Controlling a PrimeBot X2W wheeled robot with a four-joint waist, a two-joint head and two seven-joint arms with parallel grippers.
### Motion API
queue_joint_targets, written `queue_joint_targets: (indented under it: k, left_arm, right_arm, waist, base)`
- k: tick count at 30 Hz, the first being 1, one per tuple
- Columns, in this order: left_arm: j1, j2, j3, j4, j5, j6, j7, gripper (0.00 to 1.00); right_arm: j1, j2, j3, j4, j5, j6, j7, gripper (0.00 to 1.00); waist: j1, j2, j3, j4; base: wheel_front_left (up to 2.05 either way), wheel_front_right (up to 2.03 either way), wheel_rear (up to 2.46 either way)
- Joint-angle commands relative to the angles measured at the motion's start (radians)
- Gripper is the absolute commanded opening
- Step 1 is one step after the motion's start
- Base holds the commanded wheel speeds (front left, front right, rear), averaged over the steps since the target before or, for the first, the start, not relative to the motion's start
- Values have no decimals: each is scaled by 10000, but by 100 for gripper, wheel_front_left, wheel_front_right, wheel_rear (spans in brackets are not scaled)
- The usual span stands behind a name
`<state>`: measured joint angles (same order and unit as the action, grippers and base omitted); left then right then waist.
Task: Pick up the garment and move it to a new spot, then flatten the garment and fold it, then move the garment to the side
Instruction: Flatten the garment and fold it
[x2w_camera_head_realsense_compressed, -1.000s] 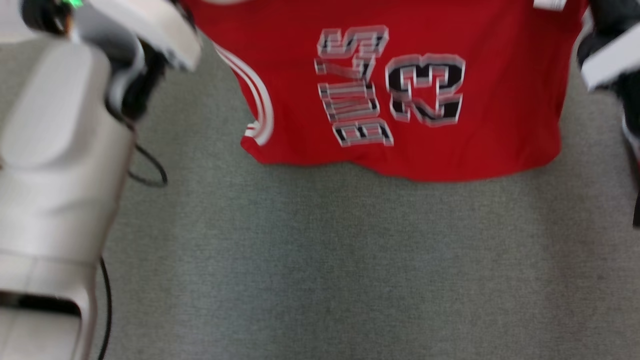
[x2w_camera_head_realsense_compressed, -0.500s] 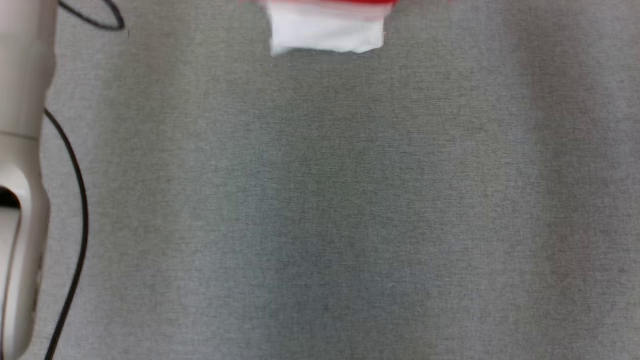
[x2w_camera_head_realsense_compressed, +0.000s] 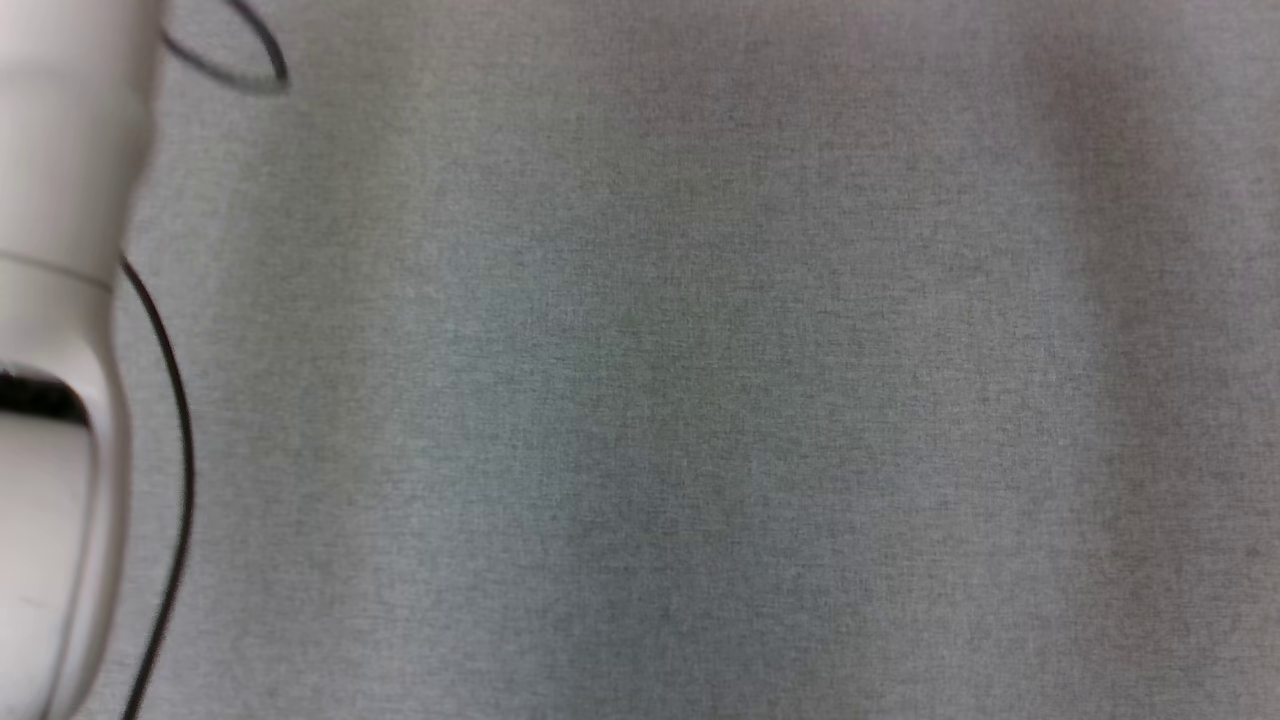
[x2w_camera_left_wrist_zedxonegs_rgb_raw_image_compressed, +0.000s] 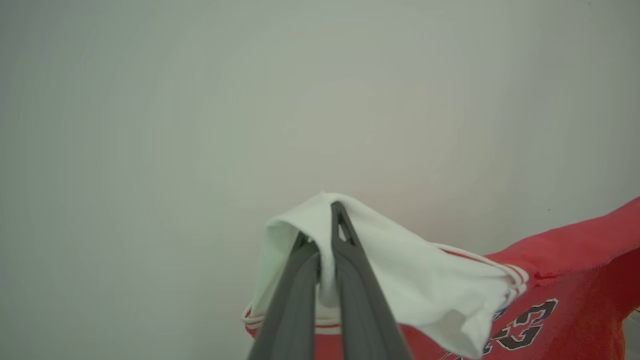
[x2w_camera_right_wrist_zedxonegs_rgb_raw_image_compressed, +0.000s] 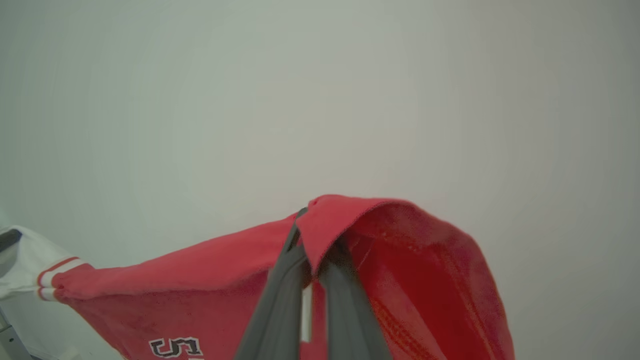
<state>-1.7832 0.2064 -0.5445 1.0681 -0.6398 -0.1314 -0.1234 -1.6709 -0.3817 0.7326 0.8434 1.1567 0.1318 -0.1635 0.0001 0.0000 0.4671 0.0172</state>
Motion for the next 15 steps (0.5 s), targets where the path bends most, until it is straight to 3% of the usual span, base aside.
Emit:
queue_joint_targets:
  k: [1,6,15]
  left_arm:
    - [530,182,-358,-128,-256,19,149,0]
    - [2093,703,-1635,-874,-1136,19,1233,0]
    - [4777,2383,-3469,-2852,-3232,19,3631,0]
  right_arm:
    - [714,-98,361,-164,93,-22,112,0]
    - [2448,-287,1140,-668,697,-22,384,0]
    - [5162,-1194,2613,-2128,2035,-22,1896,0]
  waist:
    - [-1,0,-131,22]
    - [-1,0,-733,44]
    - [-1,0,-2378,91]
  base:
    - [0,0,0]
    - [0,0,0]
    - [0,0,0]
